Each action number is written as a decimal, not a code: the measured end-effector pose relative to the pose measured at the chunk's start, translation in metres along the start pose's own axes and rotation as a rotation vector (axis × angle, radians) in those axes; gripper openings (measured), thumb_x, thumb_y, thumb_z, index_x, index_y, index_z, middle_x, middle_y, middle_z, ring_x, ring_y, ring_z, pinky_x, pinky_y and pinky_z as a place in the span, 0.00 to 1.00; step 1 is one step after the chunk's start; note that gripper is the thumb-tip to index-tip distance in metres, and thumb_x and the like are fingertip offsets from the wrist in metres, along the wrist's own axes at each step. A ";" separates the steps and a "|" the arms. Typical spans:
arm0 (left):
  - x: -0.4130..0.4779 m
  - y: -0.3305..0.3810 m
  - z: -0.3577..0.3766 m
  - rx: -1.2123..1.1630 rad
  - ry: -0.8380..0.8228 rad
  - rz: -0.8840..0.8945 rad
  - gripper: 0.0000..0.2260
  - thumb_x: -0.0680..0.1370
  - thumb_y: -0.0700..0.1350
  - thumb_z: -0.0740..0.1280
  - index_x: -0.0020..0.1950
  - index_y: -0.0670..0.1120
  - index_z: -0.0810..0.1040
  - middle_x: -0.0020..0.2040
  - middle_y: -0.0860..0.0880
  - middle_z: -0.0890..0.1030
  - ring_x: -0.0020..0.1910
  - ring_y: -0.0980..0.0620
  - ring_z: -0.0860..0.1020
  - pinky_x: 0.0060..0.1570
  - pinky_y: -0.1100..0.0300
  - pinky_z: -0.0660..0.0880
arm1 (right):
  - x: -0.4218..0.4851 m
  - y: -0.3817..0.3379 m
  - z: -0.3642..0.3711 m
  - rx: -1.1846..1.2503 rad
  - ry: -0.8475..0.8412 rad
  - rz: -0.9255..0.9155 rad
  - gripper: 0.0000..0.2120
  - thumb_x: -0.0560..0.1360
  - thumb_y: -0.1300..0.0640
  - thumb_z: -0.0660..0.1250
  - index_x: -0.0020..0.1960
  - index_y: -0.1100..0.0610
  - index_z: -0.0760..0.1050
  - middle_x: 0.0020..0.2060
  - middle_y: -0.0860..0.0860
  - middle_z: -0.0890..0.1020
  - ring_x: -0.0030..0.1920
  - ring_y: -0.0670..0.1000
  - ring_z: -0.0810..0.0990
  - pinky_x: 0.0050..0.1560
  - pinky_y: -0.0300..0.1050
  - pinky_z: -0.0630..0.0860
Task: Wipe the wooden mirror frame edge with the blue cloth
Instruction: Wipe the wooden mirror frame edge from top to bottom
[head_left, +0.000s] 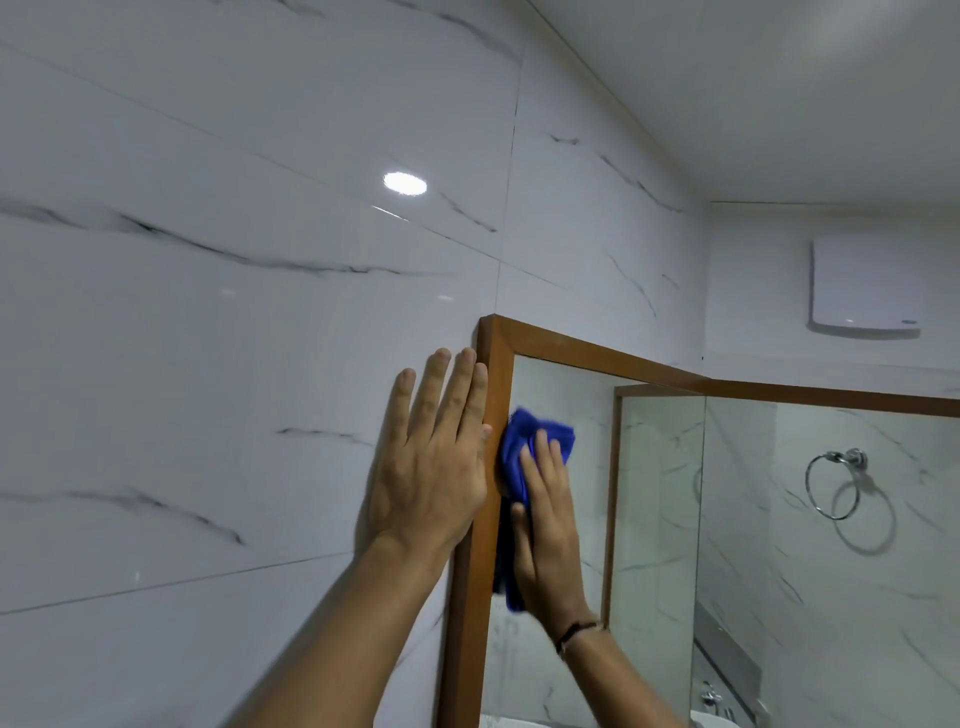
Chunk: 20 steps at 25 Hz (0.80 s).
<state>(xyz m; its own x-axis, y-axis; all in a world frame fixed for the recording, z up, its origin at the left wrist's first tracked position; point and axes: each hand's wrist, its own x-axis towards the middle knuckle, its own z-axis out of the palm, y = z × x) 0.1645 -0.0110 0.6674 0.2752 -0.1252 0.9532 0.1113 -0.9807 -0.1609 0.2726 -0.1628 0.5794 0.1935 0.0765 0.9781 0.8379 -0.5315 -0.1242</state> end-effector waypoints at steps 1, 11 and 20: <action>0.000 0.001 -0.001 0.014 -0.004 0.005 0.30 0.92 0.55 0.40 0.89 0.41 0.35 0.89 0.38 0.37 0.88 0.37 0.36 0.88 0.38 0.46 | -0.022 -0.002 0.002 0.000 -0.011 0.001 0.27 0.90 0.41 0.48 0.88 0.41 0.51 0.89 0.38 0.47 0.90 0.48 0.48 0.89 0.63 0.52; -0.002 0.001 -0.004 -0.017 -0.041 0.026 0.29 0.92 0.53 0.39 0.89 0.40 0.36 0.89 0.38 0.36 0.88 0.37 0.35 0.88 0.38 0.44 | 0.016 -0.024 0.009 0.011 0.076 0.031 0.28 0.88 0.53 0.55 0.87 0.55 0.60 0.89 0.43 0.54 0.90 0.51 0.53 0.89 0.58 0.52; -0.003 -0.003 -0.001 -0.026 -0.016 0.040 0.29 0.92 0.52 0.39 0.90 0.40 0.38 0.90 0.38 0.40 0.89 0.37 0.37 0.88 0.37 0.45 | 0.039 -0.029 0.002 -0.004 0.057 0.046 0.27 0.88 0.53 0.55 0.86 0.58 0.62 0.88 0.48 0.57 0.90 0.54 0.54 0.90 0.54 0.51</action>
<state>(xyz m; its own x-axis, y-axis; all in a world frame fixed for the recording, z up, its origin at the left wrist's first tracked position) 0.1627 -0.0080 0.6647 0.2946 -0.1625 0.9417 0.0746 -0.9785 -0.1922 0.2570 -0.1428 0.6212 0.2025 0.0033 0.9793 0.8269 -0.5364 -0.1692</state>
